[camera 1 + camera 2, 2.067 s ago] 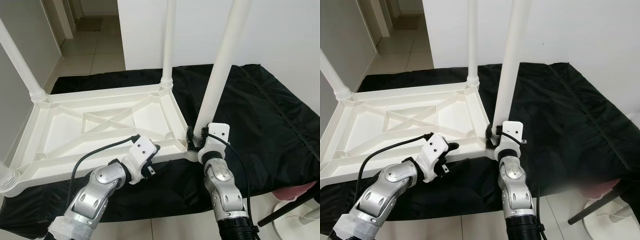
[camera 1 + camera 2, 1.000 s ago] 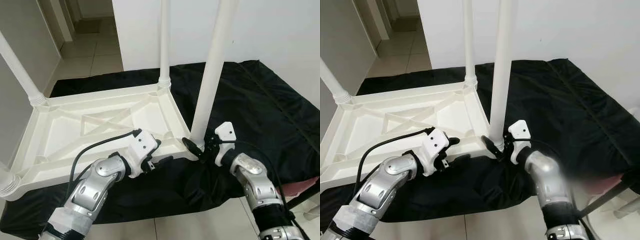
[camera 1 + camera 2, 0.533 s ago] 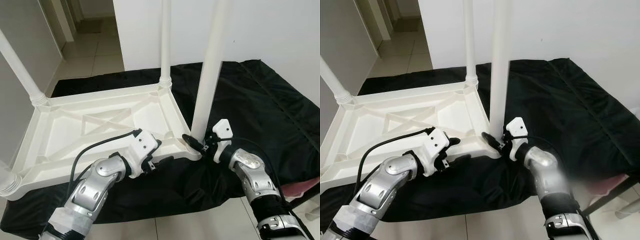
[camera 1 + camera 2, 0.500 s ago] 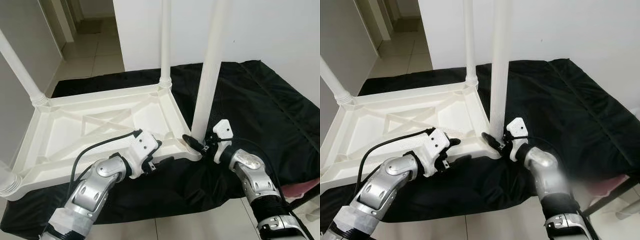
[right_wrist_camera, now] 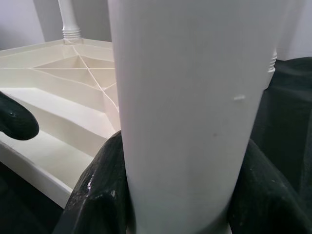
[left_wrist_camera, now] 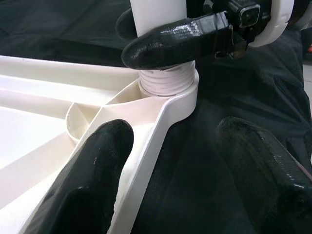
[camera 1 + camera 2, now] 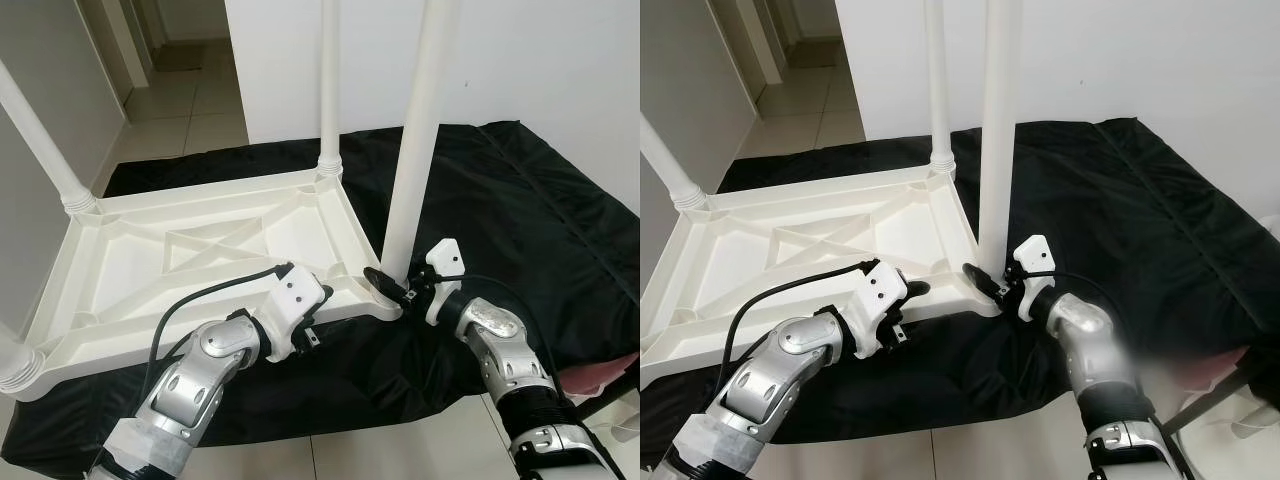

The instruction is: Building children table

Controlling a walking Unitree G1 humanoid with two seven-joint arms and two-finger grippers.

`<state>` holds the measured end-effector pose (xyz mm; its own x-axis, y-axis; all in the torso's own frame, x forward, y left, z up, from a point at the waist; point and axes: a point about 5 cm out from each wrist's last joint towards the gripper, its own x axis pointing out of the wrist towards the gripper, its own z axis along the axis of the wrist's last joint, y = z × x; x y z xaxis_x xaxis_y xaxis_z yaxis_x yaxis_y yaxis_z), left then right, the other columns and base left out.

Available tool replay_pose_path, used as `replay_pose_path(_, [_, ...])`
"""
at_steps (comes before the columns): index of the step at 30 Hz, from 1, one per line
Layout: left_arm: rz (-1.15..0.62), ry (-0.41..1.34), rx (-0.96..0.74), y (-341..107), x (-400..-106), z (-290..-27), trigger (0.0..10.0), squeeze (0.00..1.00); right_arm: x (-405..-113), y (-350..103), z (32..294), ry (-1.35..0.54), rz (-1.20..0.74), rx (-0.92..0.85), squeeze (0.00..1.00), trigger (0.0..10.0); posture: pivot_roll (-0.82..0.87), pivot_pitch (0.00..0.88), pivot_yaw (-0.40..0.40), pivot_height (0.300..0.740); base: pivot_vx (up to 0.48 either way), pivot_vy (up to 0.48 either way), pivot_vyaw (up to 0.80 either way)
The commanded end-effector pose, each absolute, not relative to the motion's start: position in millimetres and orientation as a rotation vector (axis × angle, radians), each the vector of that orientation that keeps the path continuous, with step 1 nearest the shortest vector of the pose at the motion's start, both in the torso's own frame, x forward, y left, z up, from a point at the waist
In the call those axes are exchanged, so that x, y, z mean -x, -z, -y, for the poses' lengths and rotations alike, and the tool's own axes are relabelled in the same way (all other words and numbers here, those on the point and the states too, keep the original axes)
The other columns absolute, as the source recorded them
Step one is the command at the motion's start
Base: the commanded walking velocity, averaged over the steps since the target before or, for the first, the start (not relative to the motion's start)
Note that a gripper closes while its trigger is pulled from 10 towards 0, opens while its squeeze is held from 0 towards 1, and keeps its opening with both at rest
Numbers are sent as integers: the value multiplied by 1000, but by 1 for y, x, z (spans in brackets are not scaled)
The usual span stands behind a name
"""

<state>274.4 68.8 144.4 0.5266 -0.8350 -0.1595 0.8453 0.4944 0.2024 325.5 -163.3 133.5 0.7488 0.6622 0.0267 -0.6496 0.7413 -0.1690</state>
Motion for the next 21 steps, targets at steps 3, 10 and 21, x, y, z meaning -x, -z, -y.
replay_pose_path(3, [-46,1051,-275,-146,-275,-69,10000,0,-326,-127,155,-701,62,118,0,10000,-61,0,63,740,0,0,0])
replay_pose_path(10, [-36,1050,-277,-148,-277,-68,10000,0,-324,-134,141,-601,112,46,0,10000,-58,0,56,740,0,0,0])
replay_pose_path(21, [-45,1041,-257,-147,-276,-72,10000,0,-314,-133,130,-337,86,-8,0,10000,-65,0,50,740,0,0,0])
